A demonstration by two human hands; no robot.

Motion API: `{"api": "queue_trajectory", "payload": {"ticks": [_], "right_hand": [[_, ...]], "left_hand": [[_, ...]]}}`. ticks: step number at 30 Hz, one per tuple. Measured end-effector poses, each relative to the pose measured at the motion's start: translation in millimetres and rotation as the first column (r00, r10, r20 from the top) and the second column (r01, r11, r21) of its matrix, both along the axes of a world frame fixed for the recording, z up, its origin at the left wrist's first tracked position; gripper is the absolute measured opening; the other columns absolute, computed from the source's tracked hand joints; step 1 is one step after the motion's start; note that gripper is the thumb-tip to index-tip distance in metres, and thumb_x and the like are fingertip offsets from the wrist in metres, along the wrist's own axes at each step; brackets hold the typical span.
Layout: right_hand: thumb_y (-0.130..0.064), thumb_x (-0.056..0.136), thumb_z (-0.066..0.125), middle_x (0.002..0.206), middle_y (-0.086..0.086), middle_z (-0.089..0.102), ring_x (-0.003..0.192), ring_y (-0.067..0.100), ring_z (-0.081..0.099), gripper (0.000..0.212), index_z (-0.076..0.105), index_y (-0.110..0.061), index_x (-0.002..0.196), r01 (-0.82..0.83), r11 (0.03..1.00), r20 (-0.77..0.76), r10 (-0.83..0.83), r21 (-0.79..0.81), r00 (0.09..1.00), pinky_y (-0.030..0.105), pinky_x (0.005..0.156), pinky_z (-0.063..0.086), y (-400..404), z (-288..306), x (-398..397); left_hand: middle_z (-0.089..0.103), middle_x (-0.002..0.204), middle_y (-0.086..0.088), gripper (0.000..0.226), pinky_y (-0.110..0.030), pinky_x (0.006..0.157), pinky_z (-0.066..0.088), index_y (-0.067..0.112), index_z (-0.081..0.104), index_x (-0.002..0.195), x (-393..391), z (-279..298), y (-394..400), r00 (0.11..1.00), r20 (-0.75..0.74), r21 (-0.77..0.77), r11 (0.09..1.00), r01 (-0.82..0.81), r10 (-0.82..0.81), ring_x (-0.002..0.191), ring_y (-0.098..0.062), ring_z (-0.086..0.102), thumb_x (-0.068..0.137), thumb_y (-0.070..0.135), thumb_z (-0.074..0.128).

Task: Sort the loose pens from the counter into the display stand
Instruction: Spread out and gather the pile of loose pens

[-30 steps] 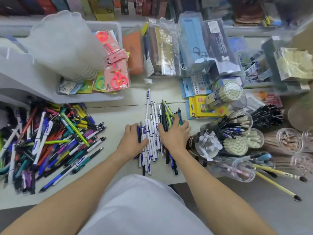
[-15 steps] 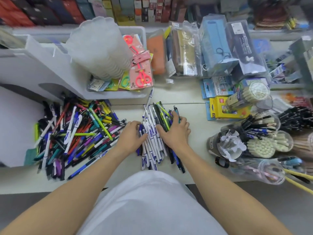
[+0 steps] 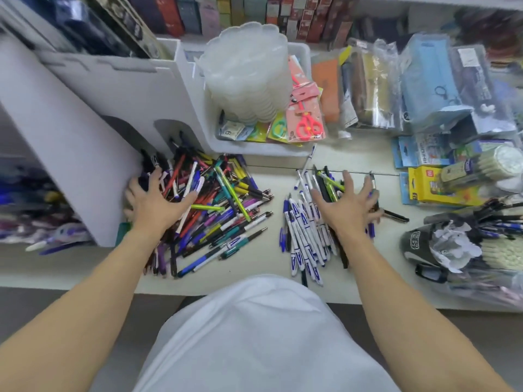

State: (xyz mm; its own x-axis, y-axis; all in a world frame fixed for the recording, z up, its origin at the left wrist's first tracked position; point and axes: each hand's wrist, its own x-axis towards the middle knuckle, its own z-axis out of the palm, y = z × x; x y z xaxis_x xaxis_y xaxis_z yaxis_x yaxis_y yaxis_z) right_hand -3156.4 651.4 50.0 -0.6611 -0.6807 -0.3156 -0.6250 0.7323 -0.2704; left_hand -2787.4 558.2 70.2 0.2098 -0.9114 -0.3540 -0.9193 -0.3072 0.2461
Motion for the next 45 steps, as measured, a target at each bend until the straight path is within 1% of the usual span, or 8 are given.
{"api": "queue_trajectory", "payload": {"ticks": [3,13,24,27,33,37,41,45], "right_hand": [[-0.091,0.068,0.050,0.168,0.004,0.008,0.150,0.043,0.010,0.100,0.032,-0.042,0.153,0.152,0.988,0.055,-0.154,0.027,0.987,0.072,0.114,0.011,0,-6,-17],[-0.079,0.080,0.052,0.156,0.009,0.032,0.140,0.034,0.027,0.085,0.041,-0.032,0.149,0.126,0.992,0.014,-0.126,-0.008,0.992,0.060,0.109,0.028,2,-10,22],[-0.077,0.084,0.051,0.162,0.009,0.020,0.146,0.034,0.019,0.084,0.031,-0.033,0.154,0.095,0.994,0.110,-0.089,-0.050,0.990,0.058,0.112,0.021,-14,-4,78],[-0.077,0.085,0.050,0.163,0.007,0.021,0.147,0.031,0.019,0.080,0.035,-0.035,0.152,0.084,0.985,0.016,-0.083,-0.151,0.996,0.057,0.113,0.020,0,2,51],[-0.081,0.087,0.042,0.170,0.004,0.010,0.156,0.029,0.001,0.080,0.037,-0.037,0.154,0.182,0.983,0.090,-0.180,-0.022,0.980,0.058,0.121,0.006,35,-21,4],[-0.072,0.091,0.041,0.170,0.003,0.013,0.157,0.031,-0.002,0.079,0.038,-0.028,0.155,0.155,0.982,0.137,-0.140,-0.106,0.981,0.052,0.125,0.001,40,-26,29],[-0.061,0.090,0.043,0.168,0.008,0.018,0.155,0.033,0.004,0.076,0.042,-0.020,0.154,0.205,0.958,0.211,-0.163,-0.200,0.964,0.047,0.126,0.007,39,-21,57],[-0.054,0.098,0.049,0.162,0.010,0.031,0.145,0.033,0.025,0.061,0.043,-0.024,0.152,0.110,0.977,0.095,-0.093,-0.182,0.991,0.051,0.118,0.024,35,-17,80]], "left_hand": [[0.011,0.161,-0.015,0.102,-0.072,0.107,0.023,0.039,0.023,0.151,1,-4,-4,0.999,-0.022,0.061,0.997,0.040,-0.038,0.147,-0.042,0.011,0.069,0.087,0.058],[0.021,0.155,-0.019,0.093,-0.066,0.108,0.027,0.039,0.028,0.149,-13,-9,-1,0.997,-0.068,0.003,1.000,0.030,-0.030,0.139,-0.048,0.024,0.072,0.083,0.058],[0.019,0.156,-0.015,0.094,-0.064,0.111,0.024,0.038,0.027,0.151,-20,-7,5,0.978,-0.203,-0.038,0.998,0.043,-0.050,0.142,-0.041,0.023,0.074,0.079,0.062],[0.026,0.151,-0.015,0.100,-0.063,0.112,0.023,0.037,0.025,0.149,-3,-9,8,0.971,-0.236,-0.094,0.996,0.008,-0.031,0.141,-0.039,0.027,0.069,0.083,0.061],[0.007,0.162,-0.017,0.115,-0.069,0.114,0.012,0.047,0.009,0.153,10,-16,15,0.971,-0.236,0.040,0.999,-0.020,0.029,0.149,-0.042,0.008,0.060,0.090,0.062],[0.012,0.159,-0.023,0.112,-0.070,0.113,0.015,0.051,0.012,0.151,9,-14,11,0.979,-0.202,0.054,0.998,-0.030,0.040,0.147,-0.043,0.011,0.059,0.092,0.060],[0.016,0.154,-0.027,0.107,-0.065,0.112,0.020,0.048,0.018,0.151,7,-10,11,0.975,-0.211,0.038,0.997,-0.060,0.066,0.144,-0.046,0.016,0.064,0.083,0.068],[0.024,0.148,-0.031,0.109,-0.060,0.110,0.027,0.048,0.012,0.152,8,-9,10,0.970,-0.227,0.082,0.994,-0.075,0.092,0.141,-0.045,0.019,0.064,0.083,0.067]]}}
